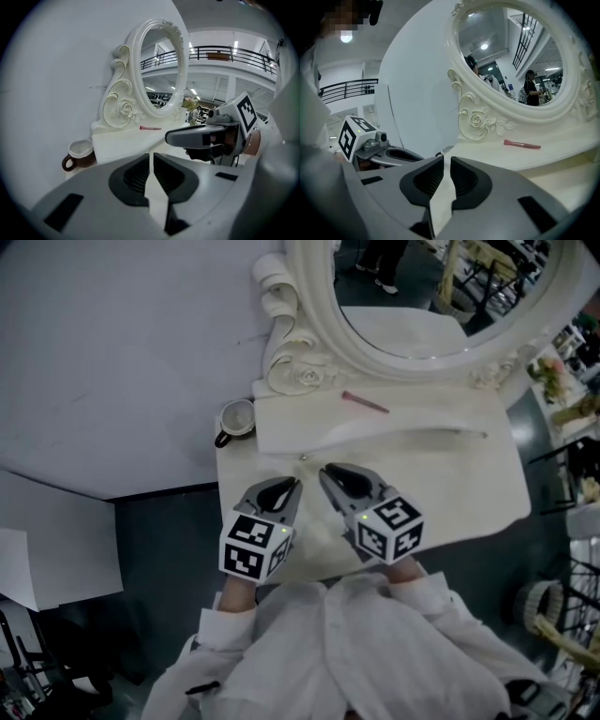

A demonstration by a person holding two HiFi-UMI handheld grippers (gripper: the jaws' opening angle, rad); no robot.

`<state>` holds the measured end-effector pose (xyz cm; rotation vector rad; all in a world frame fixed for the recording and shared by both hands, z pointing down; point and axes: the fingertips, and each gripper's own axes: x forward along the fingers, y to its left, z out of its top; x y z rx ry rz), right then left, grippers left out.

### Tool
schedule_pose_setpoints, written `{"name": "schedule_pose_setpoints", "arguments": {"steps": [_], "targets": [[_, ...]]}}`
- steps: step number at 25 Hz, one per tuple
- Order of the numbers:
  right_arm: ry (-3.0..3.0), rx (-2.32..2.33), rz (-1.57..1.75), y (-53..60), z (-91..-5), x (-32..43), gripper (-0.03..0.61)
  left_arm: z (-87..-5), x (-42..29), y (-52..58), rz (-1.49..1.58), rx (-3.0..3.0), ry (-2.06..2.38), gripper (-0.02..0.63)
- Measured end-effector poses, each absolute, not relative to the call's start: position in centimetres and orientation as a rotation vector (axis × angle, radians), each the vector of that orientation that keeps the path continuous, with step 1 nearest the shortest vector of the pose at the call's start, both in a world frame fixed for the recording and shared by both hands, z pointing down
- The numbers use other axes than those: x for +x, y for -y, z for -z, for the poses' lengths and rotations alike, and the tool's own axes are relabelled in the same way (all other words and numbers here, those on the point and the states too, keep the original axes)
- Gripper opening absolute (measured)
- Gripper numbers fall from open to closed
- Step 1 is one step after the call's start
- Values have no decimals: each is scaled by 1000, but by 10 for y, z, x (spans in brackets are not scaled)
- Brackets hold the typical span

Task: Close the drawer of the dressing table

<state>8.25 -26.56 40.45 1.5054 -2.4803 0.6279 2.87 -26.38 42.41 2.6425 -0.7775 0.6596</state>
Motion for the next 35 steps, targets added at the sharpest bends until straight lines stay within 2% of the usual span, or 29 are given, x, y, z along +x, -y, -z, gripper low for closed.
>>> {"name": "schedule_pose_setpoints", "arguments": {"steps": [8, 35], "targets": [[2516, 1471, -550, 261, -388, 77, 14, -417, 29, 260, -630, 2643, 792, 21], [2521, 1373, -531, 239, -391, 61, 8, -425, 26, 247, -737, 2628, 786, 8]]}}
